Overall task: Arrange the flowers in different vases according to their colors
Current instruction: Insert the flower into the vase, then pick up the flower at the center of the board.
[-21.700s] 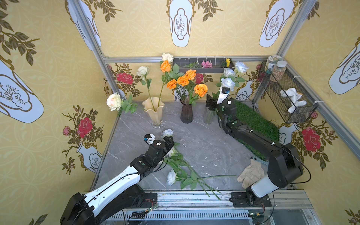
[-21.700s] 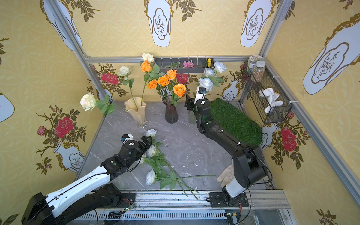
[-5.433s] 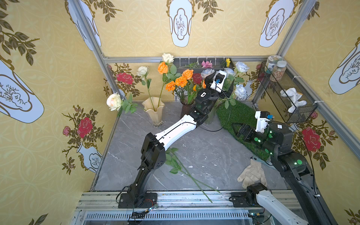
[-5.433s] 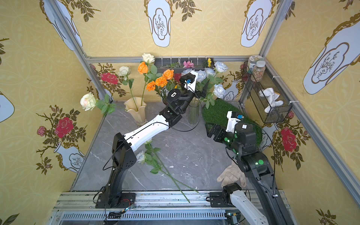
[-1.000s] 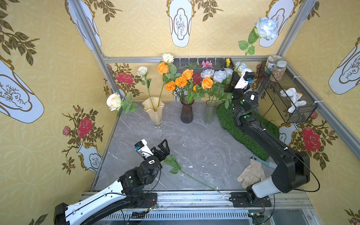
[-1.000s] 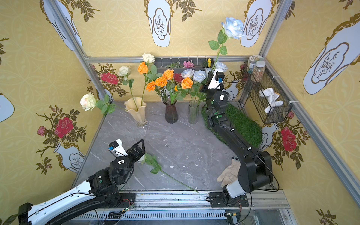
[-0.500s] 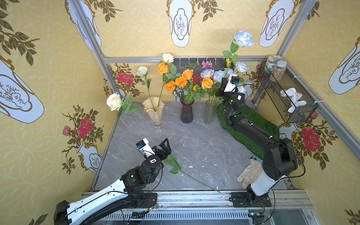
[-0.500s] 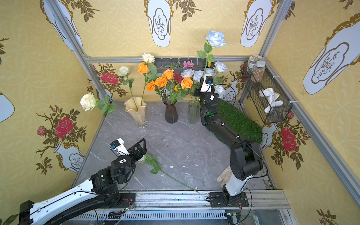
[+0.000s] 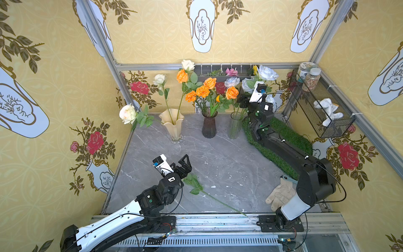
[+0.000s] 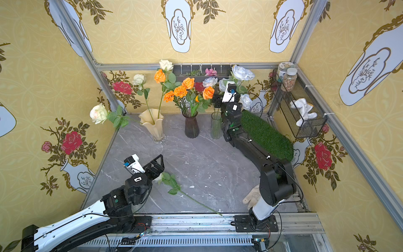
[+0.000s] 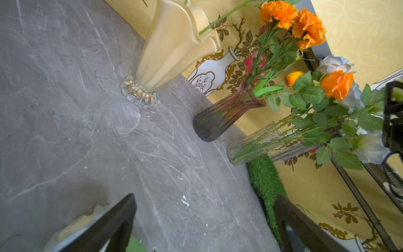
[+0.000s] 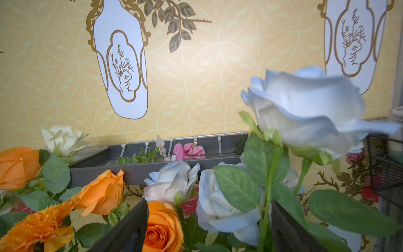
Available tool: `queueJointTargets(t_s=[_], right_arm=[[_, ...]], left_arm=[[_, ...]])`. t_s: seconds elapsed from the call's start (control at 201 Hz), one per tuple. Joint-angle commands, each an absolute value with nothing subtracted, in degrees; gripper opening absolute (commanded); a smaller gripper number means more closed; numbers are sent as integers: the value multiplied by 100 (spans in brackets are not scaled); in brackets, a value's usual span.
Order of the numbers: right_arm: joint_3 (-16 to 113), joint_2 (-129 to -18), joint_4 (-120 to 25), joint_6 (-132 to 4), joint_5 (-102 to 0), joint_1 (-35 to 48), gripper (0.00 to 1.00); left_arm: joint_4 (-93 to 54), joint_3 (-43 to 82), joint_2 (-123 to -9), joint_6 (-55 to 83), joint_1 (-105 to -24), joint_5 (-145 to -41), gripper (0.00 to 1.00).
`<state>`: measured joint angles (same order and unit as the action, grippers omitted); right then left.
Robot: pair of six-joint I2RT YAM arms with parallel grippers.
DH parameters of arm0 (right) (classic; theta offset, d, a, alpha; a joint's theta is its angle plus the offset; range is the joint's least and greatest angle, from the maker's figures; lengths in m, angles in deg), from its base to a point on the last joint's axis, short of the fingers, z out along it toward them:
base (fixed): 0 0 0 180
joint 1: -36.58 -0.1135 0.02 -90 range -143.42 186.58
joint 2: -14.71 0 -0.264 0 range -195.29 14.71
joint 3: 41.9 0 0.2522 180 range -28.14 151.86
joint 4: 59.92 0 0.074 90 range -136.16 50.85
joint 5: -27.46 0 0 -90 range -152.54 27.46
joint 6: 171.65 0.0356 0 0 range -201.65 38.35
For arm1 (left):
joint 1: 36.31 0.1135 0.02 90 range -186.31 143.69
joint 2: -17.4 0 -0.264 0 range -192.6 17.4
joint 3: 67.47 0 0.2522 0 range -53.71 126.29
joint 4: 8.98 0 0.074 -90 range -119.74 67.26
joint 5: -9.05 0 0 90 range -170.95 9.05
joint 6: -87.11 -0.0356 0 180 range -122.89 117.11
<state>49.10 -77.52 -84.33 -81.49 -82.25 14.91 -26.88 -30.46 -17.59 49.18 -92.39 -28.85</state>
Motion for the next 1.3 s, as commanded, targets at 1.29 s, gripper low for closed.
queueJointTargets(t_s=[1.29], right_arm=[[4279,-8392,-688,-4905,-7332,-3558,65]], left_arm=[[-4352,-3542,489,6244,-9230,-2682,100]])
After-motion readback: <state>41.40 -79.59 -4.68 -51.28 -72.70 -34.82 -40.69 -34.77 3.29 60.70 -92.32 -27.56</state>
